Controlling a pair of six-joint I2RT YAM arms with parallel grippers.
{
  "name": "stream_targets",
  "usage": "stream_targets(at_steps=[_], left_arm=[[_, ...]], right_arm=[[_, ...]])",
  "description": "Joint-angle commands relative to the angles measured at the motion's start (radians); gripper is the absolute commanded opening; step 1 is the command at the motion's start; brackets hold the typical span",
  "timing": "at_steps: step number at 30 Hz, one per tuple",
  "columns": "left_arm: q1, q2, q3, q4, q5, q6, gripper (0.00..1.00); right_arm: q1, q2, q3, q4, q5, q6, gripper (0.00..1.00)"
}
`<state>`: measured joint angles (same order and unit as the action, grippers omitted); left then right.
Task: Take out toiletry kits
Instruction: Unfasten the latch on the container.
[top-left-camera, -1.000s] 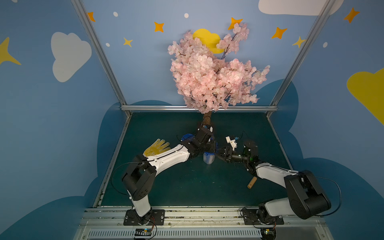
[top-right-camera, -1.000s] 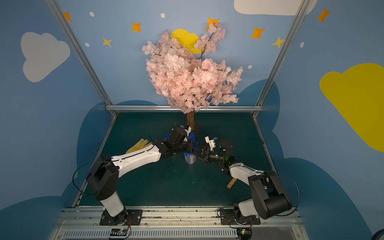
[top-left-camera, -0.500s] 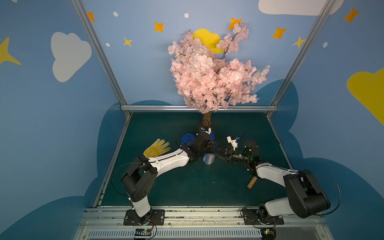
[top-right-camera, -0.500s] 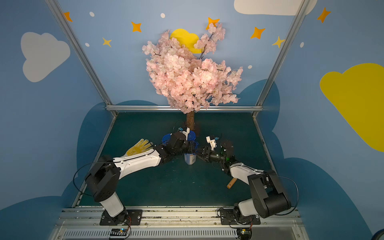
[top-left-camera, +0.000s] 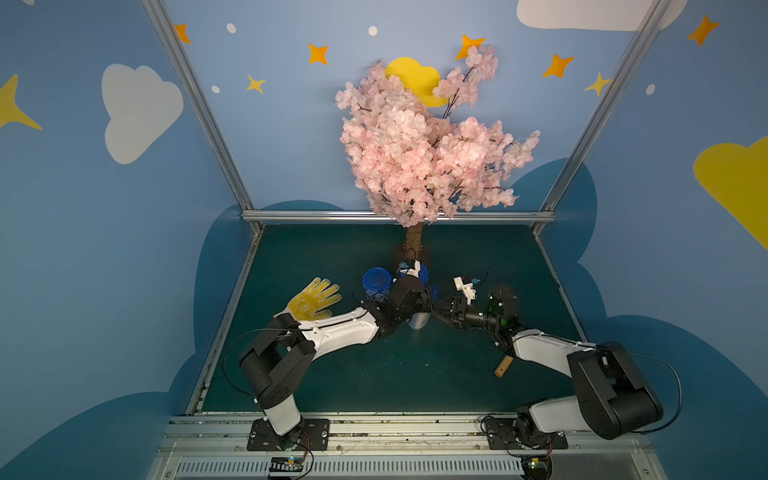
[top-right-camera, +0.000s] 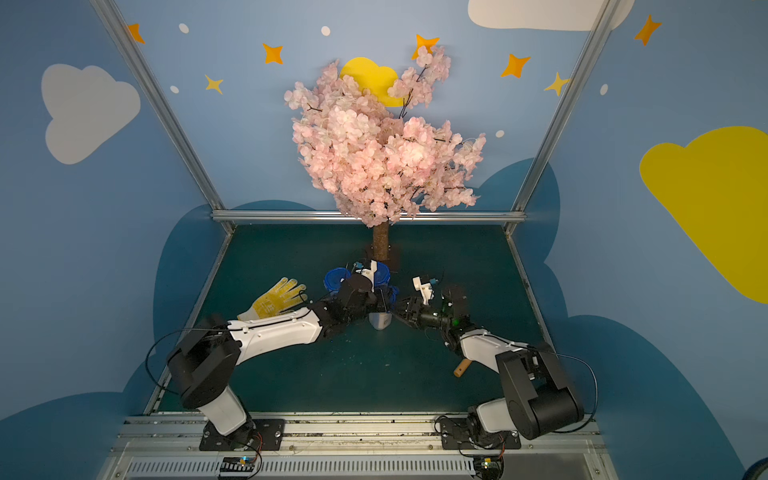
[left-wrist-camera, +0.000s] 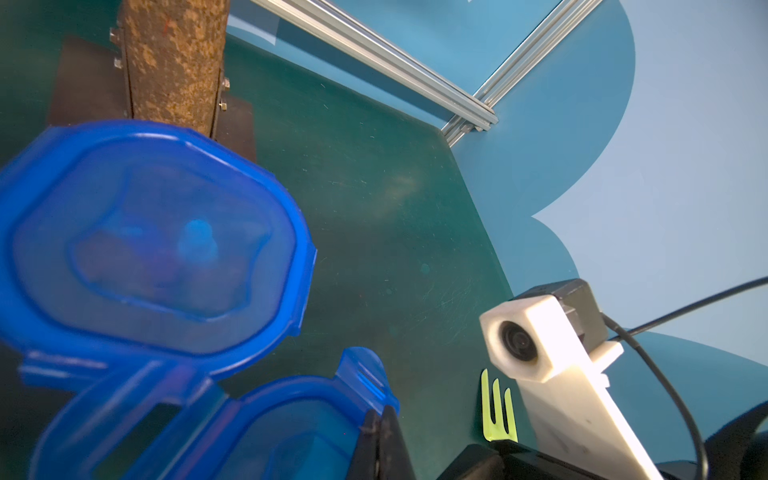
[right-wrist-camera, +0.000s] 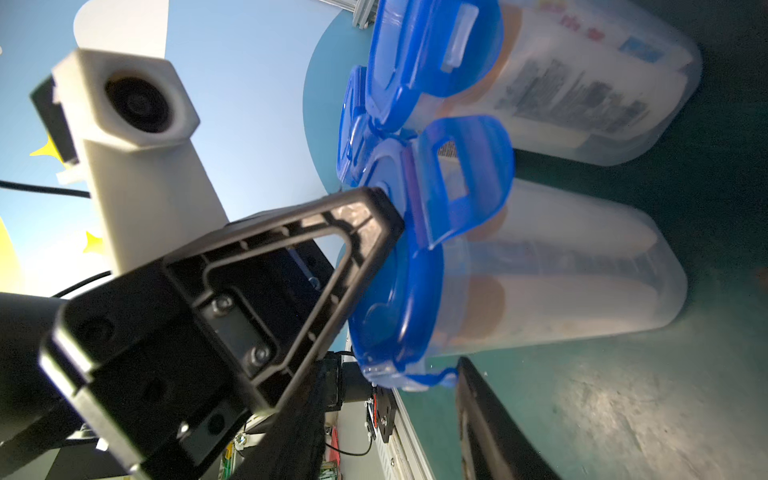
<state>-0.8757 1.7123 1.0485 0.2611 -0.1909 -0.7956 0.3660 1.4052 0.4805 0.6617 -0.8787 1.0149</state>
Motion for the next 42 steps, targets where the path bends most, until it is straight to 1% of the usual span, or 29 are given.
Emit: stream_targets(at_steps=[1,6,8,13,18,21,26,31,34,38,40,42], left_arm=[[-0.033,0.083,-0.115,-0.301,0.027,-0.018,0.03],[-0.034,0.1,-0.126,-0.287,0.03,-0.02,0.03],[-0.034,0.112,-0.131,-0.278,0.028,-0.02,0.03],[-0.034,0.126,-0.154,-0.268,0.014,-0.04,0.03],[-0.037,0.124,-0.167,-0.27,-0.006,-0.044,0.03],[-0.043,0.124,-0.165,-0.279,-0.015,-0.041,0.03],[-0.052,0.119,-0.148,-0.309,-0.034,-0.029,0.03],[-0.053,0.125,-0.127,-0.328,-0.041,-0.008,0.03],[-0.054,0.129,-0.113,-0.341,-0.04,-0.002,0.03],[-0.055,0.122,-0.104,-0.344,-0.036,0.0,0.03],[-0.056,0.11,-0.094,-0.354,-0.037,0.006,0.03],[-0.057,0.094,-0.082,-0.364,-0.041,0.017,0.03]], right_arm=[[0.011,-0.071,0.029,0.135,-0.062,0.008,0.47],[0.011,-0.103,0.031,0.105,-0.057,0.019,0.4],[0.012,-0.126,0.029,0.071,-0.044,0.007,0.38],[0.013,-0.166,0.03,-0.031,-0.026,-0.028,0.29],[0.014,-0.174,0.051,-0.161,-0.008,-0.072,0.22],[0.014,-0.163,0.059,-0.188,-0.015,-0.074,0.18],[0.013,-0.153,0.084,-0.233,-0.05,-0.079,0.18],[0.008,-0.217,0.13,-0.367,-0.036,-0.145,0.18],[-0.004,-0.253,0.157,-0.404,-0.045,-0.16,0.18],[-0.015,-0.298,0.18,-0.449,-0.017,-0.165,0.18],[-0.018,-0.308,0.187,-0.504,-0.007,-0.193,0.19],[-0.018,-0.315,0.229,-0.562,0.004,-0.228,0.18]])
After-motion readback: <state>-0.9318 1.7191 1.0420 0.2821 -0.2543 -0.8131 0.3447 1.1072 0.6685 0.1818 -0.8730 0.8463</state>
